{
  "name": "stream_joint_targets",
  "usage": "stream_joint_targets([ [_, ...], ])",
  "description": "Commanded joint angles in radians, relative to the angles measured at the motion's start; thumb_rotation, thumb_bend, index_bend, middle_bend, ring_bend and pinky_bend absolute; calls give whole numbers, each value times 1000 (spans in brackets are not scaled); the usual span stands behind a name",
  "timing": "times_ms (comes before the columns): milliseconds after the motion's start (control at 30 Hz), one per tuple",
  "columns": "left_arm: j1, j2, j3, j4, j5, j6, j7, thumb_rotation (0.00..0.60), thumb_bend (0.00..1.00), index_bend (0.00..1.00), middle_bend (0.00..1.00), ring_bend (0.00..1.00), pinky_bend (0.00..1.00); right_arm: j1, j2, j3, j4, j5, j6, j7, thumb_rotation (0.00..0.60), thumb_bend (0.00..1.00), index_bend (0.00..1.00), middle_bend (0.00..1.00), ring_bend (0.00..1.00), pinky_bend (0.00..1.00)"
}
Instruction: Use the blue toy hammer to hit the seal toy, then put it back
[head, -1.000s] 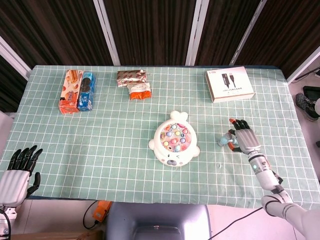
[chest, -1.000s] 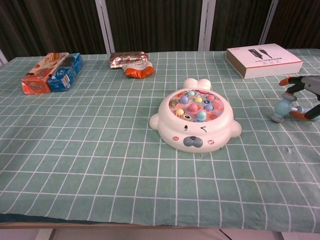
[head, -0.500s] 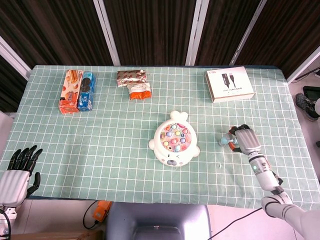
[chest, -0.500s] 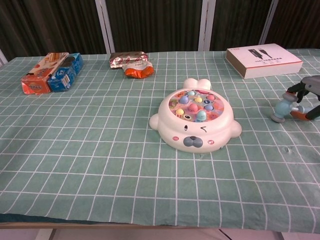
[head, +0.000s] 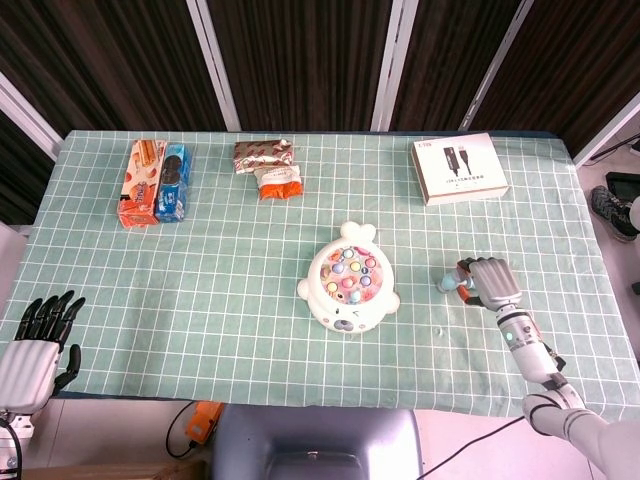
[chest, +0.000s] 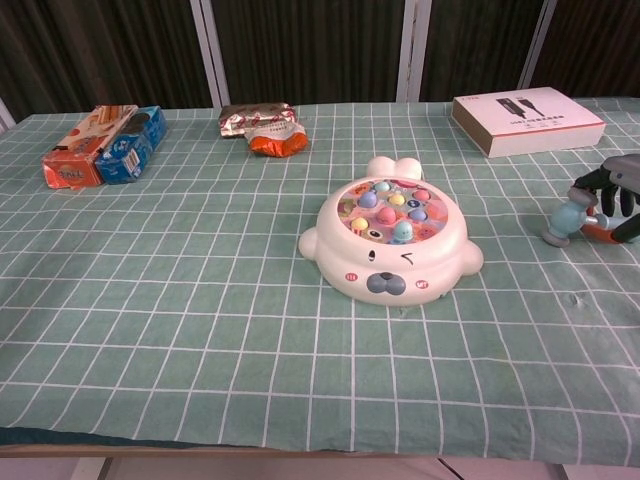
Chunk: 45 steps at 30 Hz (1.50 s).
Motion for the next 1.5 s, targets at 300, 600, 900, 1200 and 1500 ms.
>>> stream_joint_targets([
  [300, 1, 0, 0, 0, 1, 3, -1, 600, 639, 32, 13, 0, 17, 0, -14, -2, 23, -9, 7, 22, 600, 594, 915, 611, 592, 658],
  [600, 2, 0, 0, 0, 2, 4, 0, 600, 641, 31, 14, 0, 17, 3, -9, 14, 16, 4, 8, 34, 600, 594, 914, 612, 596, 661],
  [900, 1, 0, 0, 0, 4, 4, -1, 600, 645, 31, 13, 0, 17, 20, 96, 59, -146, 7, 64, 13, 600, 599, 908, 612, 599, 662],
  [1200, 2, 2, 1, -1, 7, 6, -3, 600, 654, 32, 14, 0, 17, 68, 327, 147, -627, 53, 81, -251, 600, 622, 899, 612, 599, 662],
  [1500, 4, 5, 1, -1, 10, 11, -11, 600, 663, 31, 13, 0, 17, 178, 440, 196, -982, 252, -8, -674, 600, 645, 896, 612, 599, 662],
])
